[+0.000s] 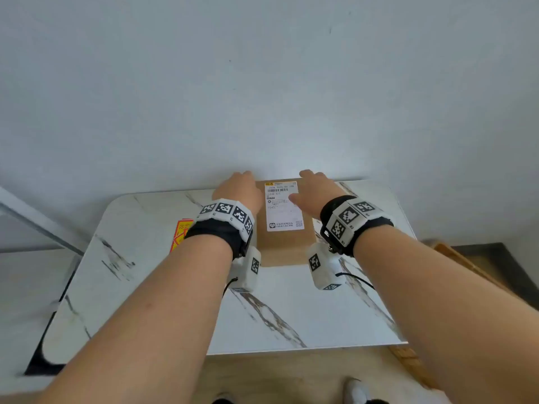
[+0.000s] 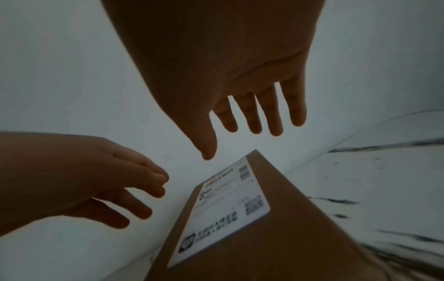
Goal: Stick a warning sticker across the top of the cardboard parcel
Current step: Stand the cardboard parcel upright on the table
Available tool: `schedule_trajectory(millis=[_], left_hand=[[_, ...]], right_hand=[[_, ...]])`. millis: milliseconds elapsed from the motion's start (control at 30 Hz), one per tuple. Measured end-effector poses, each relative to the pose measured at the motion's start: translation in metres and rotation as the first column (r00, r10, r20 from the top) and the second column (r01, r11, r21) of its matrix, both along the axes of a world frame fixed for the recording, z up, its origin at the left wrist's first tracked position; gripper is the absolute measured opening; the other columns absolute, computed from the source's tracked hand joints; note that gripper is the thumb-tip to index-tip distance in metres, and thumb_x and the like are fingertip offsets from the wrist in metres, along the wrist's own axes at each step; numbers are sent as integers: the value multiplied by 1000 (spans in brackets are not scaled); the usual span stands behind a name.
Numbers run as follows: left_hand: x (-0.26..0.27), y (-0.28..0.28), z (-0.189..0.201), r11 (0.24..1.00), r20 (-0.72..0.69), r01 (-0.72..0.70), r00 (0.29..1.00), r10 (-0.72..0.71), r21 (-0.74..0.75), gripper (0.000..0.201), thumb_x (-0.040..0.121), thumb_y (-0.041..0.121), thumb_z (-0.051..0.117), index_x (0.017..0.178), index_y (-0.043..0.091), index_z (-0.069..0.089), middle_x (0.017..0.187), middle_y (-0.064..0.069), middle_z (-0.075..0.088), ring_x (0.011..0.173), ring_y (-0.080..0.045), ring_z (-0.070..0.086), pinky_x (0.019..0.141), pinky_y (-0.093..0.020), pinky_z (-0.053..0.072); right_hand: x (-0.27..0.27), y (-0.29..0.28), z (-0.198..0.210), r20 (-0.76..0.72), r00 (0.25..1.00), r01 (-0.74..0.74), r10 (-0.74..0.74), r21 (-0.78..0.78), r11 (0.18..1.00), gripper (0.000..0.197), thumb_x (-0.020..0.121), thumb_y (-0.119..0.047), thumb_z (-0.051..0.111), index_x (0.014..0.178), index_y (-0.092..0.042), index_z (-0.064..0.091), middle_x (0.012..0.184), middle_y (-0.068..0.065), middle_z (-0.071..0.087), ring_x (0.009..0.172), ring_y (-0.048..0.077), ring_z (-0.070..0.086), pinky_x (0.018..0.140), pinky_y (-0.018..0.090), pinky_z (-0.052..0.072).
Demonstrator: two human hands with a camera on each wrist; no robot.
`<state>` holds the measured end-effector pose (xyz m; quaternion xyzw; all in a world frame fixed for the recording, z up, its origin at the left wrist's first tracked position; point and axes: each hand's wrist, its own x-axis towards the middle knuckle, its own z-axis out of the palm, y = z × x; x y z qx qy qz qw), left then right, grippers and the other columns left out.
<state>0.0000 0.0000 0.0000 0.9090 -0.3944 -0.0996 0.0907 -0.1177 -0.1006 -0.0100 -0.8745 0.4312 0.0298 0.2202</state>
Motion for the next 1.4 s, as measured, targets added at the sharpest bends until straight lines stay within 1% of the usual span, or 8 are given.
schedule_trajectory(millis=[200,367,500,700,900,1133,1266,1400], left_hand=[[-13,8,-30,995,-74,3,997,5,100,45,100,37,35,120,5,59,124,-13,64,108,-30,62,79,-34,43],[-21,12,-54,998,-68,-8,998,12,68,44,100,40,34,112,9,63,112,-10,68,85,-24,57,72,-31,42],[-24,16,-70,999,-59,-21,998,20,-25,47,100,41,33,114,8,62,111,-12,68,98,-29,63,74,-32,43],[-30,26,-90,983,-22,-35,999,31,-178,49,100,41,31,113,6,64,111,-15,68,100,-33,63,79,-34,45],[-57,47,-94,969,-16,-75,997,73,-237,49,100,42,32,115,6,60,112,-15,66,101,-34,62,75,-34,43],[-90,71,-85,952,-39,-90,996,82,-294,44,98,41,34,119,7,55,115,-13,65,103,-33,62,80,-36,46],[-103,86,-82,930,-42,-89,996,79,-357,39,97,38,36,121,10,50,111,-11,66,96,-31,63,72,-34,45],[-116,104,-83,880,-74,-105,994,80,-464,40,95,37,43,128,15,46,109,-8,69,93,-30,66,69,-33,47]], right_hand=[[-3,8,-27,43,999,-14,12,40,999,49,90,-30,52,135,-14,39,116,10,62,93,26,66,73,36,57],[-9,16,-48,68,997,32,-33,16,999,58,91,-32,55,142,-16,31,120,11,63,100,28,65,76,35,54],[-10,21,-60,132,989,63,-60,-23,998,56,92,-34,50,142,-17,31,123,13,60,102,30,63,74,36,51],[-16,30,-76,241,969,78,-55,-87,993,49,92,-33,45,137,-15,36,124,15,58,97,32,60,70,33,42],[-42,54,-83,341,936,123,-87,-87,989,51,92,-35,47,138,-14,37,126,15,58,105,34,62,83,39,53],[-75,80,-75,443,887,166,-130,-43,985,58,87,-34,56,137,-13,37,127,13,56,106,32,62,83,39,53],[-88,94,-71,524,836,208,-163,-28,978,54,83,-32,65,127,-9,43,125,12,50,98,29,61,73,34,47],[-100,108,-73,573,801,216,-170,-13,976,52,82,-33,66,125,-8,49,127,10,45,86,21,55,74,31,47]])
